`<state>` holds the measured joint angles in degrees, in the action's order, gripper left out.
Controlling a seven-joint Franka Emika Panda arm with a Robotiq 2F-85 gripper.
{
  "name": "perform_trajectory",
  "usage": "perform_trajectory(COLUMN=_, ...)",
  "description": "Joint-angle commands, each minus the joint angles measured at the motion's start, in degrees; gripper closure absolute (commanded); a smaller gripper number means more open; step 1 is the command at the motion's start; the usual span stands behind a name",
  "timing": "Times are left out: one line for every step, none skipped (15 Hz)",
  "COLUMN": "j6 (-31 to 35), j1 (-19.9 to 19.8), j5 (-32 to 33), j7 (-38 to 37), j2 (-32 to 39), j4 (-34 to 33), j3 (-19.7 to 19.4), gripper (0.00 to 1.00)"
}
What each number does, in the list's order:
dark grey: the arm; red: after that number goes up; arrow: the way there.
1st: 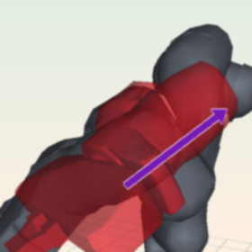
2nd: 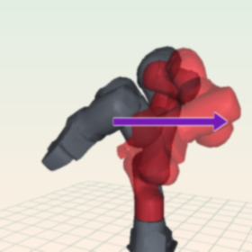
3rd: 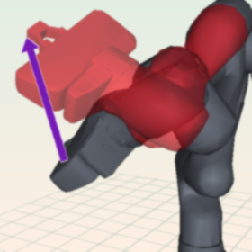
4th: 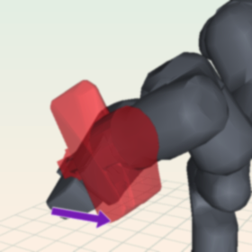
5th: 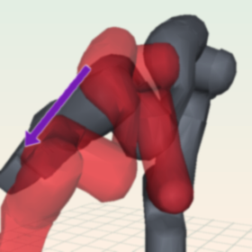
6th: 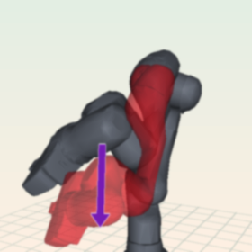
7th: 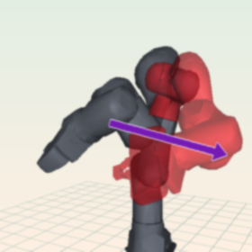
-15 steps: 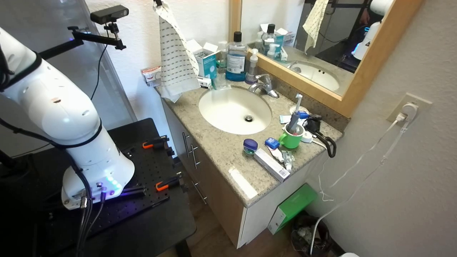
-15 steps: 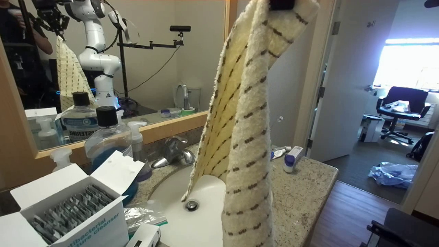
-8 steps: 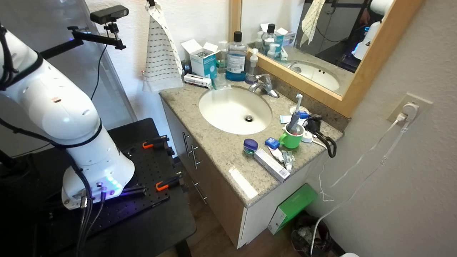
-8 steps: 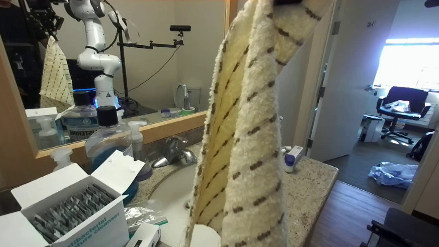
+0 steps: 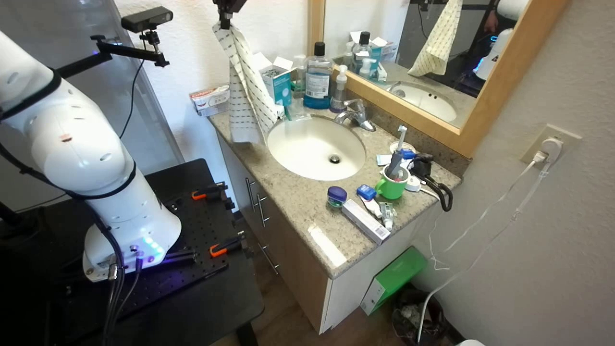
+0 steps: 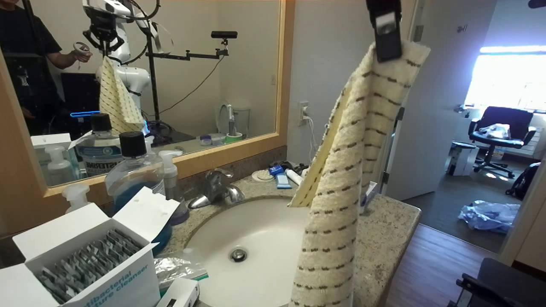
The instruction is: Put the white towel on the left side of the counter
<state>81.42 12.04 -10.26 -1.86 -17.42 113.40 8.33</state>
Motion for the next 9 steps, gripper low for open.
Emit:
perform_trajectory(j6=-1.54, j1=-3.77, j5=-5.95, j7=1.69, j2=0.46, j4=4.53, j3=-3.93, gripper=0.99)
perform_trajectory(j6=-1.28, j1=-4.7, j5=-7.09, j7=1.36, j2=0.99, j4=5.52, j3=-4.77, gripper=0.99)
perform_trajectory(j6=-1.28, j1=-5.43, j5=-8.19, j7=1.66, j2=1.25, j4=6.62, j3=-5.52, gripper=0.99)
perform_trajectory(j6=-1.17, j1=-6.01, j5=-9.1, j7=1.87, j2=1.53, j4=7.43, j3=-6.02, gripper=0.99)
perform_trajectory(j6=-0.97, j1=-6.46, j5=-10.02, j7=1.68, j2=1.66, j4=8.03, j3=-6.26, gripper=0.99)
perform_trajectory(j6=-0.89, j1=-6.8, j5=-10.64, j7=1.7, j2=1.79, j4=8.5, j3=-6.44, gripper=0.99)
perform_trajectory(j6=-0.9, j1=-6.98, j5=-11.37, j7=1.5, j2=1.99, j4=8.63, j3=-6.46, gripper=0.99)
perform_trajectory(j6=-0.8, j1=-7.16, j5=-11.97, j7=1.57, j2=2.22, j4=8.77, j3=-6.45, gripper=0.99)
perform_trajectory(j6=-0.66, j1=-7.12, j5=-12.64, j7=1.85, j2=2.7, j4=8.63, j3=-6.31, gripper=0.99)
